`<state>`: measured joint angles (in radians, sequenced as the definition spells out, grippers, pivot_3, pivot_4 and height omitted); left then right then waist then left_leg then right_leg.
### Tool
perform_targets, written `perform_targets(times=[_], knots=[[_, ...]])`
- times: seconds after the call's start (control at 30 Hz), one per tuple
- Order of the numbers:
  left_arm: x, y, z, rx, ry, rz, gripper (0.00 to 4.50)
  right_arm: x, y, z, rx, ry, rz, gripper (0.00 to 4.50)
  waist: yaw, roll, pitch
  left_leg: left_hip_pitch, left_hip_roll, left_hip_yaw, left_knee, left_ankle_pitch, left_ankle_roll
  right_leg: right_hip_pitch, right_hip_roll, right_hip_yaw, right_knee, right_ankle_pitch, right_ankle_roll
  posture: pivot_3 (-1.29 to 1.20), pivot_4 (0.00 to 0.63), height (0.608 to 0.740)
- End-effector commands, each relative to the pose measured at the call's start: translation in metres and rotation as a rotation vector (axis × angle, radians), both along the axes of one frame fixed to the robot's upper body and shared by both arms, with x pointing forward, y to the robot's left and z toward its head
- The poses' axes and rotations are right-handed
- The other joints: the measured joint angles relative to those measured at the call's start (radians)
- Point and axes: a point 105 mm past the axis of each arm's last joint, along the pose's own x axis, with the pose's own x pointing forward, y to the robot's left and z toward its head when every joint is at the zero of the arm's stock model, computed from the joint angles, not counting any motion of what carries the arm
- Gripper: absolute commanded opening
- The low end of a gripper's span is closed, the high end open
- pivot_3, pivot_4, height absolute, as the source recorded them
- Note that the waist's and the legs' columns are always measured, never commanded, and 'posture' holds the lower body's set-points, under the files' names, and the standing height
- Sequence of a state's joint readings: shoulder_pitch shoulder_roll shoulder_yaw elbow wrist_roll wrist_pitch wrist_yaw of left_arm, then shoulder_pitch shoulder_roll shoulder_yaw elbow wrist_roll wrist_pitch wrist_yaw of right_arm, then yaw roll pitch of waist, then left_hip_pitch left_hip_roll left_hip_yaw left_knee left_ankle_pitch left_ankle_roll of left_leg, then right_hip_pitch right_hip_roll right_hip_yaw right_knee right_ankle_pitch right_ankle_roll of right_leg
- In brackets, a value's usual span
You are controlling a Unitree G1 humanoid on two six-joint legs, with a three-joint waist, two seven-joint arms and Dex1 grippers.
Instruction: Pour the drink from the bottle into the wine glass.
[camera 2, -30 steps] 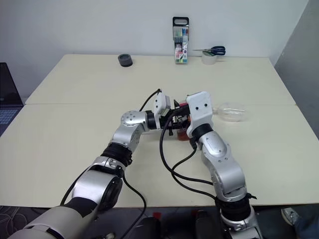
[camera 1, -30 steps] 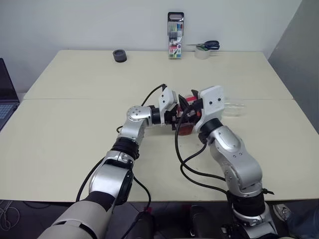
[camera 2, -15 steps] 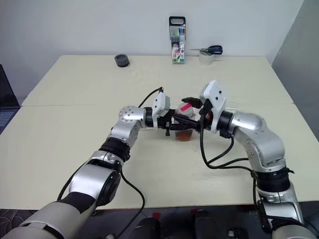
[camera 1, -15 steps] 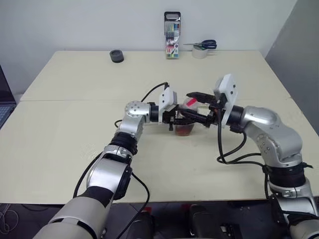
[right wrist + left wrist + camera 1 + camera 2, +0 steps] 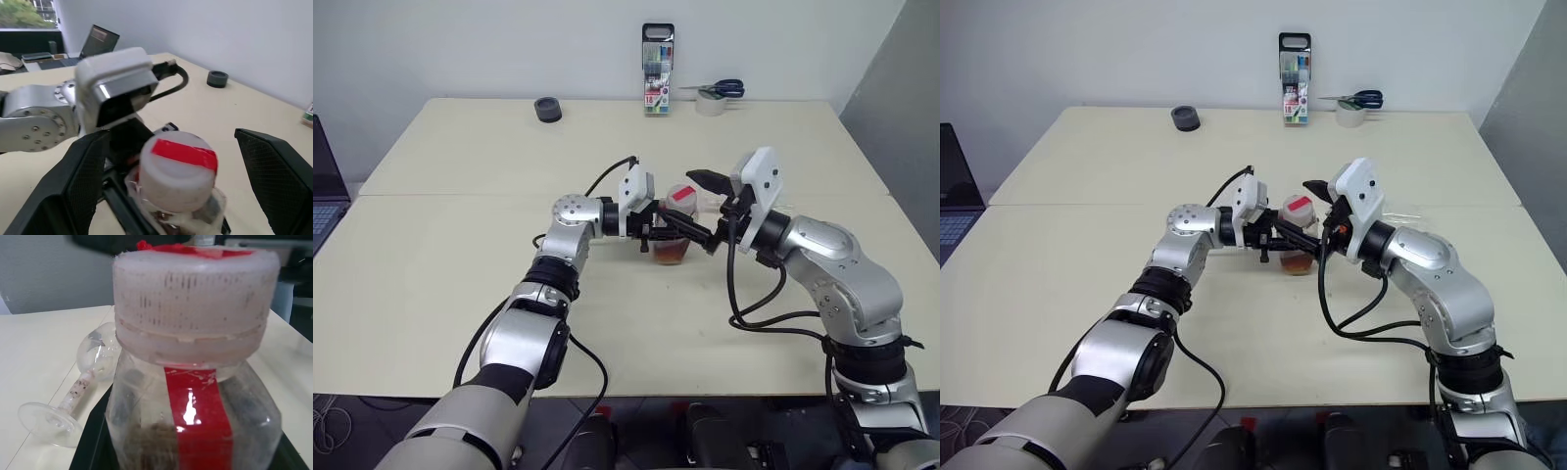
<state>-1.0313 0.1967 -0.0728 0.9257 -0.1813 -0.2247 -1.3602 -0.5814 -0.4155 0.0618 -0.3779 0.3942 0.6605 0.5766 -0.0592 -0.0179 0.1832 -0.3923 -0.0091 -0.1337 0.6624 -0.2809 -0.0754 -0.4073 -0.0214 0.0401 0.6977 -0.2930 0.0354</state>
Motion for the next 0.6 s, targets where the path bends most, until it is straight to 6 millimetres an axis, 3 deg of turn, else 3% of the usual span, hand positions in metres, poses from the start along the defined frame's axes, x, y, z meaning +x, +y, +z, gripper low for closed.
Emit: perform_targets(times=[0.03,0.37,0.6], knots=[[0.0,-0.003,0.016,-0.037,-0.047,-0.011,1.66,0.002,-0.003,0.016,0.0,-0.085,-0.032,4.32,0.0,0.0,0.0,0.0,0.0,0.0,0.0,0.0,0.0,0.0,0.0,0.0,0.0,0.0,0.0,0.0,0.15,0.74],[-0.001,-0.003,0.014,-0.039,-0.036,-0.01,1.66,0.001,-0.029,0.013,0.014,-0.041,-0.107,4.32,0.0,0.0,0.0,0.0,0.0,0.0,0.0,0.0,0.0,0.0,0.0,0.0,0.0,0.0,0.0,0.0,0.15,0.74],[0.001,0.001,0.014,-0.037,-0.014,-0.007,1.66,-0.014,-0.026,0.009,-0.002,-0.009,-0.053,4.32,0.0,0.0,0.0,0.0,0.0,0.0,0.0,-0.001,0.001,0.0,0.0,0.0,0.0,0.0,0.0,0.0,0.15,0.74]])
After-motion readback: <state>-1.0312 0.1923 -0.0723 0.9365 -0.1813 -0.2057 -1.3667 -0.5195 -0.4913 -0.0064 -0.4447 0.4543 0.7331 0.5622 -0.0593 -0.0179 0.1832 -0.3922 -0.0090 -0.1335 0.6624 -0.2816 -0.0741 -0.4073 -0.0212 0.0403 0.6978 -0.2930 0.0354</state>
